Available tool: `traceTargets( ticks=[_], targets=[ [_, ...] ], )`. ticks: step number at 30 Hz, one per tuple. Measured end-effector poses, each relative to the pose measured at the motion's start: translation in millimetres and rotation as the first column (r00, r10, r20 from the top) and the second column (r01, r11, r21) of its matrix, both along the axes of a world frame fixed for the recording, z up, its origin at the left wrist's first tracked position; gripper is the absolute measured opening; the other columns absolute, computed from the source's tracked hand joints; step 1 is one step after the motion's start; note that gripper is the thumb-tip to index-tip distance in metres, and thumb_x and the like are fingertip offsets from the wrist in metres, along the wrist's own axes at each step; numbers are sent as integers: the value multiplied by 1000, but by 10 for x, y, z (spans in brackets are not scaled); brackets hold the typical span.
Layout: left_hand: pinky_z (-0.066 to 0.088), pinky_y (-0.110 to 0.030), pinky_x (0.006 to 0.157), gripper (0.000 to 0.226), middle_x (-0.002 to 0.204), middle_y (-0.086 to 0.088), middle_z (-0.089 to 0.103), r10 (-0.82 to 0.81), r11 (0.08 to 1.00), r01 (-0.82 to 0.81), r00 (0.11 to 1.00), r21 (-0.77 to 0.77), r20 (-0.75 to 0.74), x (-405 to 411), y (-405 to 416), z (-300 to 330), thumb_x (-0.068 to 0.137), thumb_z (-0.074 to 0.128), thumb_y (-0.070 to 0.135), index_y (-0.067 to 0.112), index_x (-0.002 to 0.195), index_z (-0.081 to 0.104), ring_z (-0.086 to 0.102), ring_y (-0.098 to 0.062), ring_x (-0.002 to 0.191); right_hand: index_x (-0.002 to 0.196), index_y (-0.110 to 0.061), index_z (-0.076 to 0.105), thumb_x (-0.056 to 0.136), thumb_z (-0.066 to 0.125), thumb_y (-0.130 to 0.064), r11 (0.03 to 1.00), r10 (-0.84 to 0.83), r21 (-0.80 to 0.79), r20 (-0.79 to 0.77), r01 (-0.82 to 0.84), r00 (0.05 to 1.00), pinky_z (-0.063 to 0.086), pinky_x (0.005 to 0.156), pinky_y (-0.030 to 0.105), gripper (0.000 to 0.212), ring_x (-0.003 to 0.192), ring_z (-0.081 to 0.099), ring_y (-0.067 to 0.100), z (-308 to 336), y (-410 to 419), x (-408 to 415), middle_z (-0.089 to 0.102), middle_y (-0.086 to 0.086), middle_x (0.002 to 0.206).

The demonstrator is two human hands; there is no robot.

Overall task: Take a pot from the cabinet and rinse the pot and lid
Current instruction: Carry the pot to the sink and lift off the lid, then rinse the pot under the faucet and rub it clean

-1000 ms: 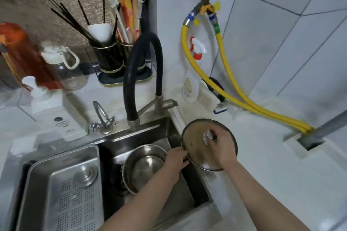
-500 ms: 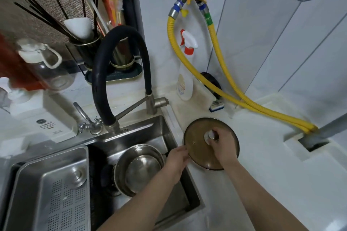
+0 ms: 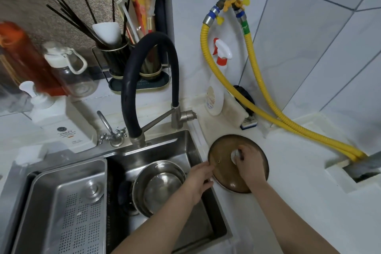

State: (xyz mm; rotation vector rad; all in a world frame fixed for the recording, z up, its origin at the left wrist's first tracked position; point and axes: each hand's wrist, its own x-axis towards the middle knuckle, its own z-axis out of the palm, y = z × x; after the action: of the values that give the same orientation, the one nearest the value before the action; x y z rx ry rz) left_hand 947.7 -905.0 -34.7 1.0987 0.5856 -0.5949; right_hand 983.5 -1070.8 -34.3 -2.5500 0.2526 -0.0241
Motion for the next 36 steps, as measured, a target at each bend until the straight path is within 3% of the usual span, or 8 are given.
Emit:
traceTargets(
  ticks=[2,7,12,18,22,28,32,36],
  targets=[
    [52,-31,81,34,105,-8,68,62,998,-62,998,-1,-1,-3,105,29,87,60,14,8,121,56,62,-21,103,122,-6,58,90,54,-17,994,42,-97,13,-41,999,37,103,37,34,116,52,30,59,97,70,61,13,123],
    [47,-23,62,36,81,0,65,193,980,-195,980,34,50,-57,454,113,91,55,11,-1,125,53,58,-24,84,121,-5,58,91,56,-16,969,240,34,91,-244,967,30,105,31,32,124,46,28,228,562,321,55,13,130],
    [51,-27,71,9,80,-4,67,247,955,-264,960,133,132,-159,899,202,91,58,11,14,96,64,64,-15,76,130,-1,48,93,55,-18,934,278,205,90,-291,956,34,103,37,41,121,49,32,299,964,526,53,18,131],
    [42,-18,45,16,64,-4,58,317,894,-324,946,308,73,-449,1338,13,89,54,-2,12,85,60,52,-6,42,125,-3,48,96,49,-21,930,247,267,54,-252,968,33,82,24,35,98,55,25,300,1188,813,59,12,109],
    [47,-33,77,20,70,-5,57,411,822,-376,911,428,12,-660,1495,-395,86,57,-5,13,77,58,56,-20,68,105,1,54,97,42,-16,958,206,190,56,-213,977,33,73,28,22,84,52,25,240,1228,952,59,16,96],
    [50,-39,84,15,98,-19,64,485,728,-375,874,574,-44,-644,1568,-828,81,64,4,9,95,63,58,-35,100,94,1,60,97,40,-16,974,195,93,121,-206,973,37,70,32,26,77,51,26,154,1203,1081,63,20,89],
    [34,-36,106,80,146,-23,30,557,668,-378,826,641,-92,-572,1619,-953,78,71,11,8,145,27,38,-36,130,91,2,60,95,40,-10,978,171,90,165,-187,971,27,64,28,24,76,49,24,111,1199,1099,60,18,84],
    [29,-42,114,103,155,-15,23,568,737,-467,820,489,-73,-505,1698,-1113,79,70,3,15,151,-3,27,-31,140,88,5,60,95,41,-7,976,153,118,212,-181,965,26,63,36,24,82,56,37,101,1211,1078,60,23,82]
  ],
)
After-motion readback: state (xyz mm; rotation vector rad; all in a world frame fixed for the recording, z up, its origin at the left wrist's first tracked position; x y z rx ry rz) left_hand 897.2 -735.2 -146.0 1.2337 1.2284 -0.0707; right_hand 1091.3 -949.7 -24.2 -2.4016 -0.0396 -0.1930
